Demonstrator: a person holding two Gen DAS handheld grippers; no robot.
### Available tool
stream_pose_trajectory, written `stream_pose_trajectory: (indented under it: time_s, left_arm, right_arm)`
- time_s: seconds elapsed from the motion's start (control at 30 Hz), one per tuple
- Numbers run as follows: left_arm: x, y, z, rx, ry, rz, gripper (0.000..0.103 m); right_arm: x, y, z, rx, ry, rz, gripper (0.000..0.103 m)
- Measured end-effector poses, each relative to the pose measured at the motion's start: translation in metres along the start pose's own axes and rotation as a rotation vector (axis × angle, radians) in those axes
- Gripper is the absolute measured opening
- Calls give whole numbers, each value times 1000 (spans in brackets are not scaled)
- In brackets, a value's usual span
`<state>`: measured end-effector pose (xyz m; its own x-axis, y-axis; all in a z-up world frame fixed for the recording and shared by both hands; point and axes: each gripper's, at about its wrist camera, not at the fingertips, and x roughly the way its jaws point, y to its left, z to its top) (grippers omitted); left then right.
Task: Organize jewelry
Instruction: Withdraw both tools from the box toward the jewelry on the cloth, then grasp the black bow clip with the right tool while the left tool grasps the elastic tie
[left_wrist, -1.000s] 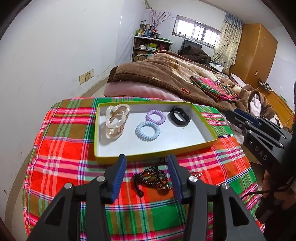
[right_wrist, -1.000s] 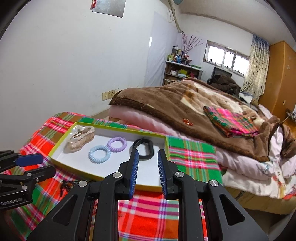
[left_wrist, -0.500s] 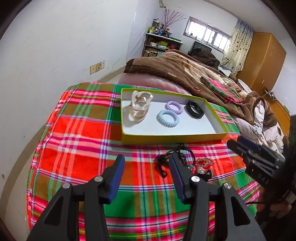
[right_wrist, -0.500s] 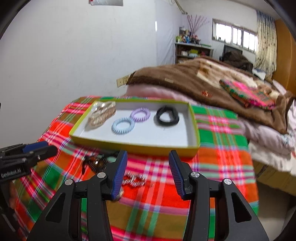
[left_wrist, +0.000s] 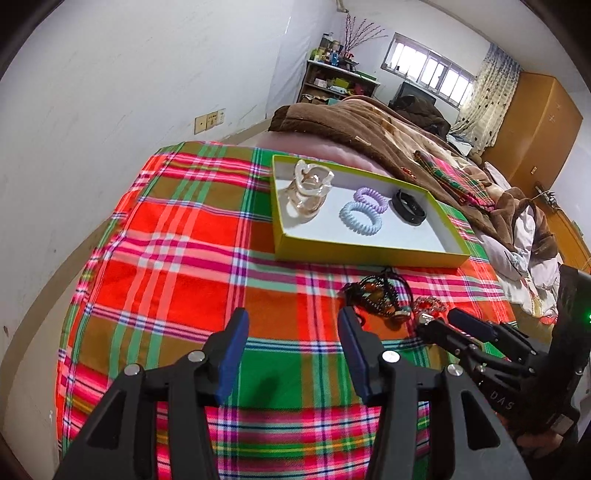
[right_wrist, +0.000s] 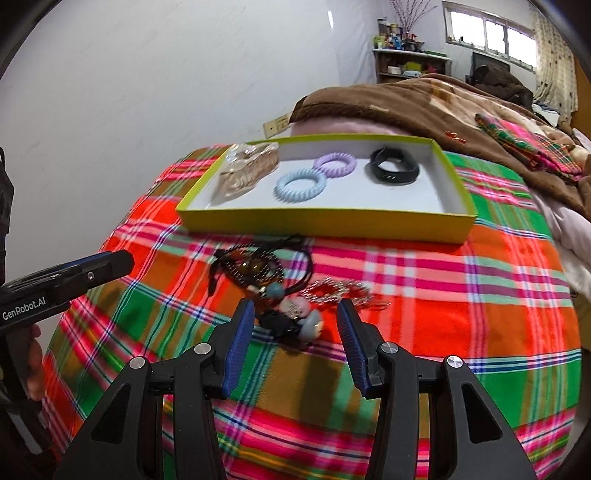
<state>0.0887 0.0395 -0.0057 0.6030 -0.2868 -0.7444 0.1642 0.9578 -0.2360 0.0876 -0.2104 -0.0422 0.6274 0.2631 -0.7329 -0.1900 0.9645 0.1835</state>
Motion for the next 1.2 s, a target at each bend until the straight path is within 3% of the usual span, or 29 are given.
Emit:
stream_pose_trajectory:
  time_s: [0.2, 0.43, 0.67, 1.2]
  left_arm:
    - [-1, 3, -4, -4, 9, 8, 52]
    - [-3, 2, -5, -3, 10, 6, 52]
    - [-3, -2, -6, 4, 15, 6, 52]
    - [20, -29, 7, 47, 65, -33, 52]
  right_arm:
    - [10, 3, -5, 0, 21, -2, 47]
    - [11, 2, -8, -6, 20, -19, 37]
    - [1, -1, -14, -13, 3, -24, 34]
    - [-34, -43, -25, 57, -56, -86, 33]
